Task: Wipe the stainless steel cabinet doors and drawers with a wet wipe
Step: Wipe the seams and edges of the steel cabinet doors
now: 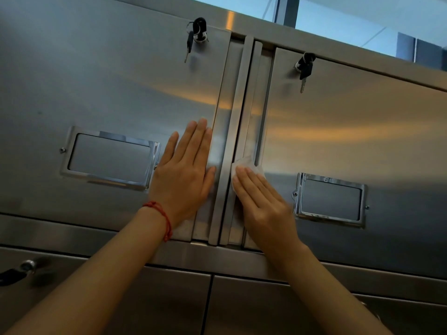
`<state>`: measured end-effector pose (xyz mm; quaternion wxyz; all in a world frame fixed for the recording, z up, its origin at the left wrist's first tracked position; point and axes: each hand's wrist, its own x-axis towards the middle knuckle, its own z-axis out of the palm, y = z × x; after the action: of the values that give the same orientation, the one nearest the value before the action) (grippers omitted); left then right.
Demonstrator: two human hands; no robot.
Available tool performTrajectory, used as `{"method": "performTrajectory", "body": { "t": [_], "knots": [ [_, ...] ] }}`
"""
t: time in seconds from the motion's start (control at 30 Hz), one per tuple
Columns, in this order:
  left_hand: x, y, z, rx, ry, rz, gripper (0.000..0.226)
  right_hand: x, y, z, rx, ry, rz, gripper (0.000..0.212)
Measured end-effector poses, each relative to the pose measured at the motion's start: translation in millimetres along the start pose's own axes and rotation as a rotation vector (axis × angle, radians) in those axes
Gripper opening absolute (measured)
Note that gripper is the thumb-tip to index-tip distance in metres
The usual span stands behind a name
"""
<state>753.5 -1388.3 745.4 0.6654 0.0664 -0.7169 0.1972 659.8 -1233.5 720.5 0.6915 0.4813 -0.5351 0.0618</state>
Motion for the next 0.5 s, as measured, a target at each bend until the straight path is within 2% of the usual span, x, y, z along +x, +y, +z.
{"method": "performTrajectory", "body": {
  "t": [0.3,0.5],
  "knots": [
    [0,-1,0,0.002,0.0,-0.002,0.06,16,5,2,-0.027,0.076,0.034,0.04],
    [0,-1,1,0.001,0.019,0.003,0.06,1,-2,4,-0.012,0.051,0.017,0.048]
  ]
}}
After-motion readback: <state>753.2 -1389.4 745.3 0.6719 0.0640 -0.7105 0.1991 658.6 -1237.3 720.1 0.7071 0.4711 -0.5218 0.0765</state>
